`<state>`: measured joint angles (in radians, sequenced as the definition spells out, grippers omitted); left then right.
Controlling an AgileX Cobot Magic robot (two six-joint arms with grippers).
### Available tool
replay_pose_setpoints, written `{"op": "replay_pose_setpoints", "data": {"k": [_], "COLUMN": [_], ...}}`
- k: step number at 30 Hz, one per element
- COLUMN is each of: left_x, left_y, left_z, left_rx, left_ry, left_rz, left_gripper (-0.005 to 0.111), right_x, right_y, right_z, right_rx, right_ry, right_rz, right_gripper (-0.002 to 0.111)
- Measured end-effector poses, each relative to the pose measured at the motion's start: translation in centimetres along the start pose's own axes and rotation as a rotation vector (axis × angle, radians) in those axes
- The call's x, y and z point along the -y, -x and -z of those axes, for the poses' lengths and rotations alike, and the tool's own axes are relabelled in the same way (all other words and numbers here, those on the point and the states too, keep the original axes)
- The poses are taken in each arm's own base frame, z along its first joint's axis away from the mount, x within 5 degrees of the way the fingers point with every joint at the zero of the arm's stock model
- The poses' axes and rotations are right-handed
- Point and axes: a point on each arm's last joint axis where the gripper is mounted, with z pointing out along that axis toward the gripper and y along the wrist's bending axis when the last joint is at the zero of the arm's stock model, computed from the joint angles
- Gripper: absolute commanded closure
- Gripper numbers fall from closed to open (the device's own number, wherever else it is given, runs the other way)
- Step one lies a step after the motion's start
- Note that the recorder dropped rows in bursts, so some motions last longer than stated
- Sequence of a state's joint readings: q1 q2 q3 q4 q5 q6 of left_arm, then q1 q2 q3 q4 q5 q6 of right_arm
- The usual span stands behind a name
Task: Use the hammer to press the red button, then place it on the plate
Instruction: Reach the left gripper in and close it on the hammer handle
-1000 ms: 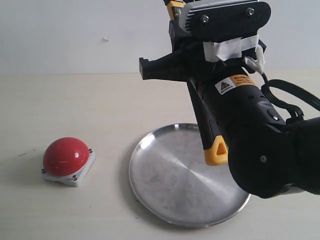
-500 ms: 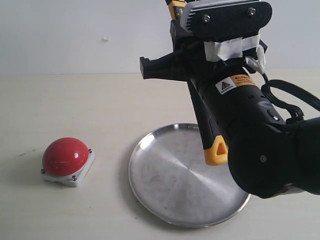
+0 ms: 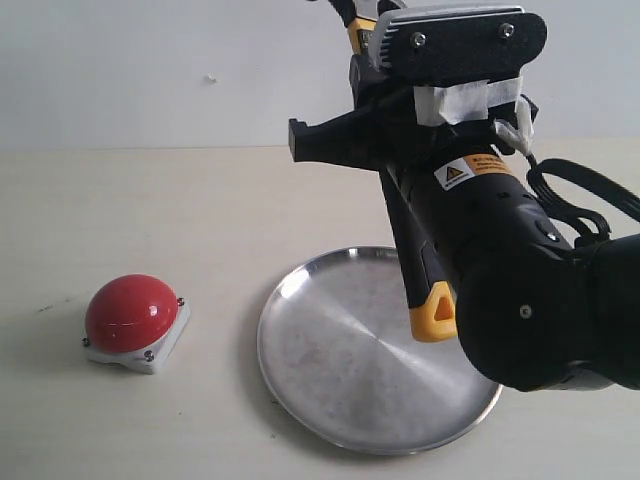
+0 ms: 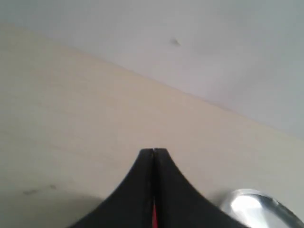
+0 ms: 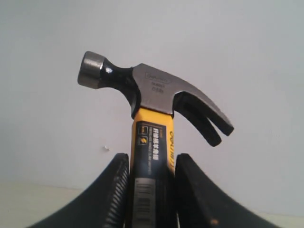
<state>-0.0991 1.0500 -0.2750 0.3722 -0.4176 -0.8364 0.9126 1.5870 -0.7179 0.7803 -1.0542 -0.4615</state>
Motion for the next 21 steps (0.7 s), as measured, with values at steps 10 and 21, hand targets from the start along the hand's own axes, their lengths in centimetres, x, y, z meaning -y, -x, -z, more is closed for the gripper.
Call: {"op": "replay_pose_setpoints", "data": {"k": [10, 21], "left_x": [6.0, 11.9], "left_y": [-5.0, -8.2], "left_z": [-5.0, -7.9], "left_rx": [-0.295, -0.446], "left_ry": [-0.74, -0.996], "left_rz": [0.044, -0.026], "left_gripper": [0.094, 0.031], "right_x": [0.0, 0.0], "right_y": [-0.4, -0.4], "right_z": [0.0, 0.0], "right_rx": [-0.039, -0.049], "right_ry": [-0.001, 0.003], "right_rz": [-0.013, -0.047], "right_gripper": [0.108, 0.108]}}
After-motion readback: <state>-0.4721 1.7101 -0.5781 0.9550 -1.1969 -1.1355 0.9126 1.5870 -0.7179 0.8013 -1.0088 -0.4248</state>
